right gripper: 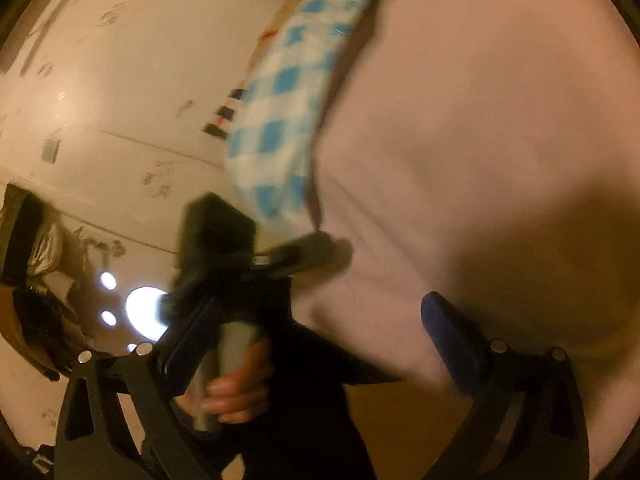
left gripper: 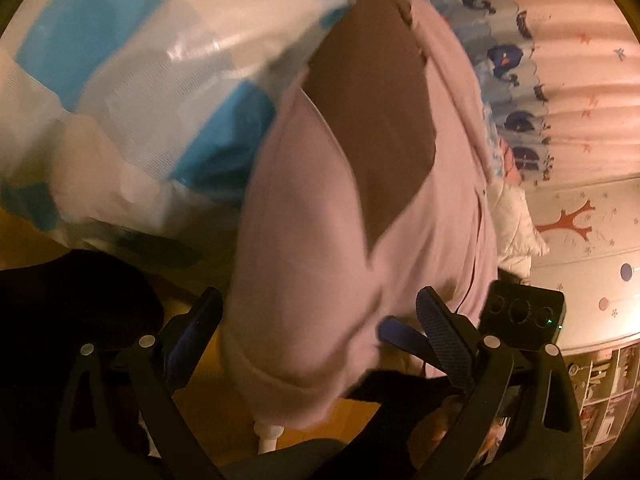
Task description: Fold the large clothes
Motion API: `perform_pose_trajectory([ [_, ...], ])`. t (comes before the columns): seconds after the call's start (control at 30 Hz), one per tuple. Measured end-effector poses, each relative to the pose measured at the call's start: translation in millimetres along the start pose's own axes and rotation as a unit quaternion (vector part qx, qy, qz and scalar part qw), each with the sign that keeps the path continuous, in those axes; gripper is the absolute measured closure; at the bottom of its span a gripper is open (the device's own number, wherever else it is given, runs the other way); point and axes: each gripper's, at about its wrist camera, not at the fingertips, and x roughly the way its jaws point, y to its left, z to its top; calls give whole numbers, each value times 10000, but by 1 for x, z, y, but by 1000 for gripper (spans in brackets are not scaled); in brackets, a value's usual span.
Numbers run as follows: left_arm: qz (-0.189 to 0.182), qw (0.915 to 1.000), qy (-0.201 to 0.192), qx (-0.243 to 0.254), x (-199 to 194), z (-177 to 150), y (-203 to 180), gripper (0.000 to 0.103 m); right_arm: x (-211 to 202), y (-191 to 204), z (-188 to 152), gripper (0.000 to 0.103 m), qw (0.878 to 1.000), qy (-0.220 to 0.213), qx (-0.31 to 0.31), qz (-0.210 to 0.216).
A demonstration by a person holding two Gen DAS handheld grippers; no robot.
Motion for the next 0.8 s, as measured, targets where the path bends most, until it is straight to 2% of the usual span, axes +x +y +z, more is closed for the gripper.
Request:
perform_pose_trajectory([
  [0.03,-25,10000,60,49,4,0,-2,10,-5,3,-2,7,10000,6,-43,75],
  [0.1,-139,9997,118,179,6,1,-11,12,-21,17,-5,7,9995,-25,-326,-37],
  [0.13,-222,9994,115,229,5,1,-16,33,-33,23,-6,7,9987,-68,-501,-73],
  [0.2,-532,9978,136,377,-5,-1,-34,54,-69,31,-8,7,9968,-242,-732,-192],
  [0.23,-644,9968,101,453,-11,0,-42,75,-90,33,-10,7,9957,-366,-797,-292],
  [0.27,-744,9956,59,568,-20,1,-52,80,-109,33,-12,7,9946,-502,-830,-358],
  [0.33,-930,9928,-63,747,-37,5,-74,86,-176,29,-11,7,9894,-1100,-773,-554],
  [0.43,-997,9885,-170,1121,-54,14,-111,88,-267,23,-10,7,9736,-1968,-518,-1031],
  [0.5,-869,9873,-125,1324,-54,17,-126,88,-335,5,-19,7,9564,-2500,-149,-1505],
  [0.53,-789,9869,-81,1407,-51,17,-131,89,-359,-4,-23,7,9485,-2635,21,-1755],
  [0.6,-654,9869,58,1476,-44,18,-135,90,-400,-21,-36,7,9340,-2751,320,-2255],
  [0.67,-545,9876,192,1462,-35,18,-133,90,-427,-45,-46,7,9257,-2587,778,-2647],
  [0.77,-253,9887,469,1404,-21,11,-118,86,-434,-70,-54,7,9301,-2196,1179,-2699],
  [0.8,-148,9894,517,1347,-20,7,-109,79,-434,-79,-56,7,9351,-2050,1253,-2606],
])
